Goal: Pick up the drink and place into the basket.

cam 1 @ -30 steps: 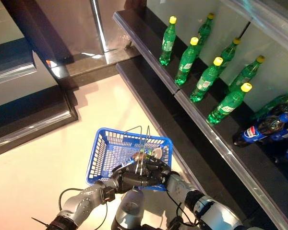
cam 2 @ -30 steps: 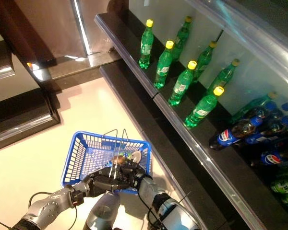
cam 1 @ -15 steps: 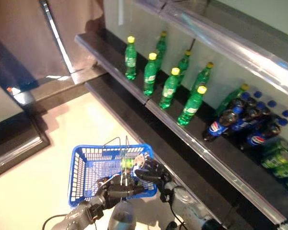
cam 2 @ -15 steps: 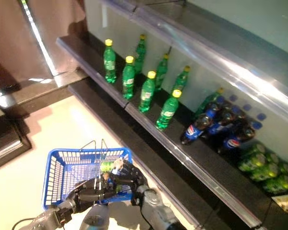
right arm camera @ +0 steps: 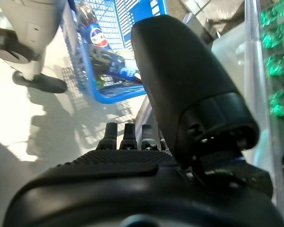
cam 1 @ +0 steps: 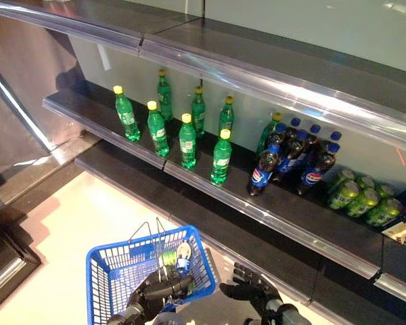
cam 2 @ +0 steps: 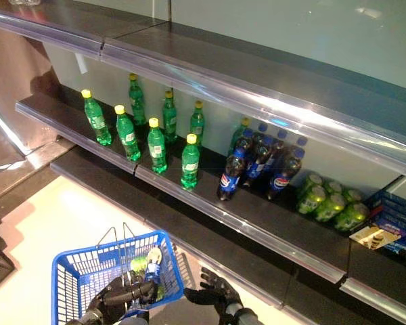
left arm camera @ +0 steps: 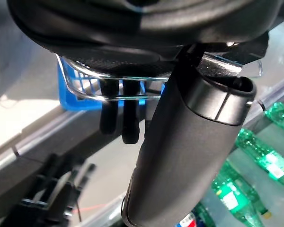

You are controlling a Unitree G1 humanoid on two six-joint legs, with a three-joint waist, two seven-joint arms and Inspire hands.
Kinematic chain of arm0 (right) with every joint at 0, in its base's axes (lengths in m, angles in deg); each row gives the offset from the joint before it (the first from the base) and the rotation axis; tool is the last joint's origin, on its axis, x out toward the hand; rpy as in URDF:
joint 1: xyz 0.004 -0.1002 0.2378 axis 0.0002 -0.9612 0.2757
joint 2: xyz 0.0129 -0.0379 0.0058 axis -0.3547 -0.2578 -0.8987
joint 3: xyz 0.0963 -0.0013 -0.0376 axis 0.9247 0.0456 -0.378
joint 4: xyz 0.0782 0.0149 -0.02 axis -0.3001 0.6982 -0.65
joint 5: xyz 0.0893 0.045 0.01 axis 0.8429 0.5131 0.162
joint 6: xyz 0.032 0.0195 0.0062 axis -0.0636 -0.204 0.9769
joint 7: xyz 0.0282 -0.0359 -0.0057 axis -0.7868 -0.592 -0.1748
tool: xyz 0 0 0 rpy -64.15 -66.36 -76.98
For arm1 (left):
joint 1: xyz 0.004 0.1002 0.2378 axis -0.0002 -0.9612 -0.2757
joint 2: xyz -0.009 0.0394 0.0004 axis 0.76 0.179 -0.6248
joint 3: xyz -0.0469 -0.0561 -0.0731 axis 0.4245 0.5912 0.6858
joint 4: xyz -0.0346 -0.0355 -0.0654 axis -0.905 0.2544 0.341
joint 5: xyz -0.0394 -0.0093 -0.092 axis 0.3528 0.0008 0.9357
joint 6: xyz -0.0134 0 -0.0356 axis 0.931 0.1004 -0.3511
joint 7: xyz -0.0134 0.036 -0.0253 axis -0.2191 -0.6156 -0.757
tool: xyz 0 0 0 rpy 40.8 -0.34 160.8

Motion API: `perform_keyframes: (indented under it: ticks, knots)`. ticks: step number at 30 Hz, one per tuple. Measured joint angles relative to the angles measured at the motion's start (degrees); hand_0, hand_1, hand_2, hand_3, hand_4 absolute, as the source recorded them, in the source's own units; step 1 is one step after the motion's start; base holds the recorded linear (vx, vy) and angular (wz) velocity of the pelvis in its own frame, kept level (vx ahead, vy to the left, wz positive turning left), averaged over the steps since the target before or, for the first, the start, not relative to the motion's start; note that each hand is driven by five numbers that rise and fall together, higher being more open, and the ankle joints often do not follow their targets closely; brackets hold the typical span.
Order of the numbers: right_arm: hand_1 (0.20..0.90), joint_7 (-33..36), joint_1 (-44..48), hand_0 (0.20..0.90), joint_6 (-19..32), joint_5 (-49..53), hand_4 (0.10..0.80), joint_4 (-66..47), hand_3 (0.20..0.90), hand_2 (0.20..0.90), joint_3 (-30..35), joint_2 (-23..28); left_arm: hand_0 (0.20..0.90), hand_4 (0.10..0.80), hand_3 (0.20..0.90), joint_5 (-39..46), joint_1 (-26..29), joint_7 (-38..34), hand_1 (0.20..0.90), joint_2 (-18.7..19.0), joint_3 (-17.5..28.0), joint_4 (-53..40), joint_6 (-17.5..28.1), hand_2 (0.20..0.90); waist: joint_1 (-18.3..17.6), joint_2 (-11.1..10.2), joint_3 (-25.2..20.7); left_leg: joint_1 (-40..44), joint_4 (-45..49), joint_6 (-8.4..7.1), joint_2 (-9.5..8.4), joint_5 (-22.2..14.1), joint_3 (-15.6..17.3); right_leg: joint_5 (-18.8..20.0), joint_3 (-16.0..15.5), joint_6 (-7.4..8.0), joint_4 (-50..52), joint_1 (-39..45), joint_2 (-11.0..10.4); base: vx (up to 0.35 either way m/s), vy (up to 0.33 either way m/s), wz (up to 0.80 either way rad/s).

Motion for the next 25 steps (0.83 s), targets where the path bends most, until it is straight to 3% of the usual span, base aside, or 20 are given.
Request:
perform_keyframes:
  ticks: [5,9,14,25]
  knots:
    - [0.900,0.73,-1.28,0.900,6.22,-3.43,0.800,3.85,0.900,0.900,3.26,-0.89,0.300,0.100,0.200,3.05,-0.50,0.00,0.300,-2.89,0.02,4.57,2.75,0.300,-2.10,1.06,-2.79,0.38,-1.72,0.20,0.14,0.24,1.64,0.49,1.25,0.12,-1.22,-0.91,0.12,-0.112,0.030,-0.18]
    - [0.900,3.47,1.86,0.900,10.78,-5.67,0.800,15.73,0.900,0.900,6.59,-2.38,0.300,0.100,0.200,4.59,0.75,0.02,0.300,-5.36,0.22,10.84,4.80,0.300,-3.09,1.50,-4.95,1.10,-3.19,0.28,0.27,0.37,3.14,1.53,1.97,0.21,-3.56,-0.89,0.22,-0.099,0.007,-0.16]
    - [0.900,5.39,2.96,0.900,12.80,-5.89,0.800,24.28,0.900,0.900,9.23,-3.80,0.300,0.100,0.200,4.94,2.66,0.03,0.300,-7.13,2.02,16.16,5.37,0.300,-3.80,1.60,-5.85,1.17,-4.42,-0.08,0.51,0.90,3.86,2.55,2.22,0.26,-5.65,-0.85,0.51,-0.086,-0.001,-0.06]
    - [0.900,8.94,4.39,0.900,14.26,-7.57,0.800,27.39,0.900,0.900,10.54,-5.64,0.300,0.100,0.200,5.04,3.39,0.03,0.300,-7.87,3.02,17.63,5.41,0.300,-3.75,1.63,-5.85,1.25,-5.68,-0.22,0.62,1.25,4.52,4.64,3.25,0.24,-9.72,-0.06,1.10,-0.040,0.002,-0.05]
